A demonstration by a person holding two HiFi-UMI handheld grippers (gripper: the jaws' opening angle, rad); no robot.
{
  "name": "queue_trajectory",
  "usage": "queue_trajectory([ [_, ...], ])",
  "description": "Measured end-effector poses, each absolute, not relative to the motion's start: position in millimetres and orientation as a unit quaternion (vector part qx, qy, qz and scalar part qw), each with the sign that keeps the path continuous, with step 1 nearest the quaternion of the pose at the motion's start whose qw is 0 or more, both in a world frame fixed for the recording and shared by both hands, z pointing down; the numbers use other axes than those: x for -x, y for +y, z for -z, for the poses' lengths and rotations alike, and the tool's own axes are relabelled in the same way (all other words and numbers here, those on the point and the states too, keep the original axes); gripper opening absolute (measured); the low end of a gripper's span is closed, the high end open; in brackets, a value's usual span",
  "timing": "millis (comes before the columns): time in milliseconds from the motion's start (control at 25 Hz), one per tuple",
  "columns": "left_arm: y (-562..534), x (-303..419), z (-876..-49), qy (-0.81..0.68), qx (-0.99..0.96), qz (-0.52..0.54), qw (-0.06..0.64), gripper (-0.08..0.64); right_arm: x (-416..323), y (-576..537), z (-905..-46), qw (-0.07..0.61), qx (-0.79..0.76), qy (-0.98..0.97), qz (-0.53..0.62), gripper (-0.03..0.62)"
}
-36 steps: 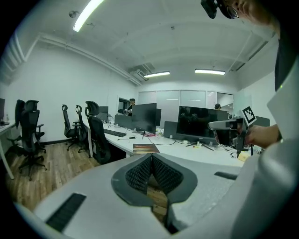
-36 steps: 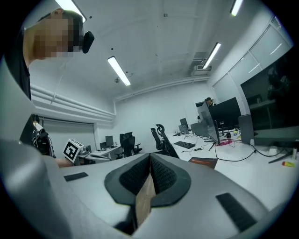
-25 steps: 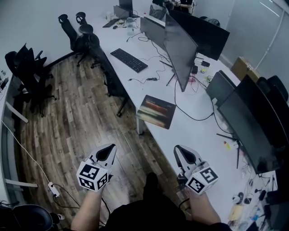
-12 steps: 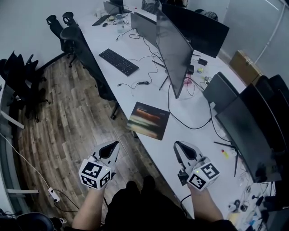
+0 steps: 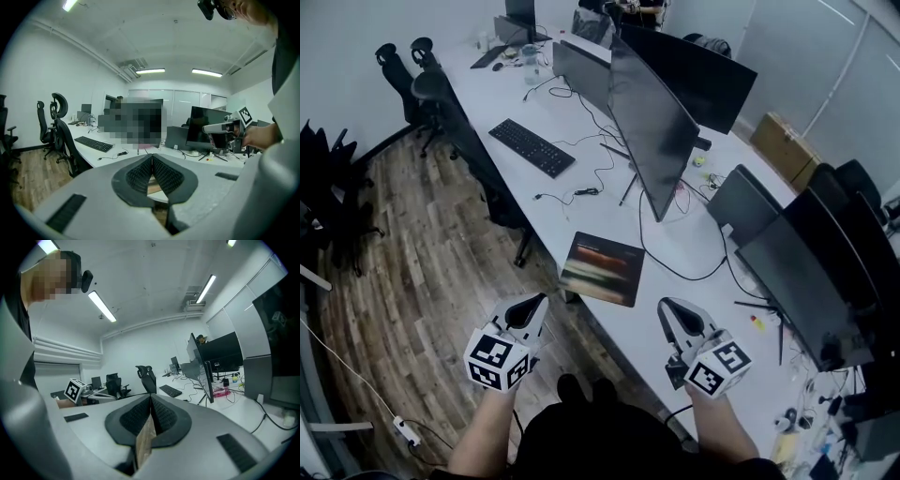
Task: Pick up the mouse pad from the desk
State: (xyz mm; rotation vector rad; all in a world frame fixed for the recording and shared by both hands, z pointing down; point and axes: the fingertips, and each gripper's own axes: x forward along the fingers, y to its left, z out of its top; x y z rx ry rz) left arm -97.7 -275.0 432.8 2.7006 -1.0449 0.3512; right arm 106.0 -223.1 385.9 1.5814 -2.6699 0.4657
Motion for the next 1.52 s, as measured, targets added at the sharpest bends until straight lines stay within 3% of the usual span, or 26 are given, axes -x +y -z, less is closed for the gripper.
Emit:
queue_trajectory([
  [360, -286.3, 110.5, -447.0, -0.319, -0.934, -0.108, 0.12, 0.009, -73.4, -220.4, -385.7, 0.013, -0.525, -0.839, -0.144, 0.006],
  [1320, -310.6, 11.1, -518.4, -0.23, -0.942, -0.216, 0.115, 0.011, -145.8, -244.9, -473.4, -0.013, -0.549, -0.803, -0.231, 0.006],
  [1520, -312.6, -21.6, -552.5, -0.193, -0.942, -0.248, 0.12, 0.098, -165.7, -244.6, -493.8, -0.013, -0.558, -0.792, -0.248, 0.006],
])
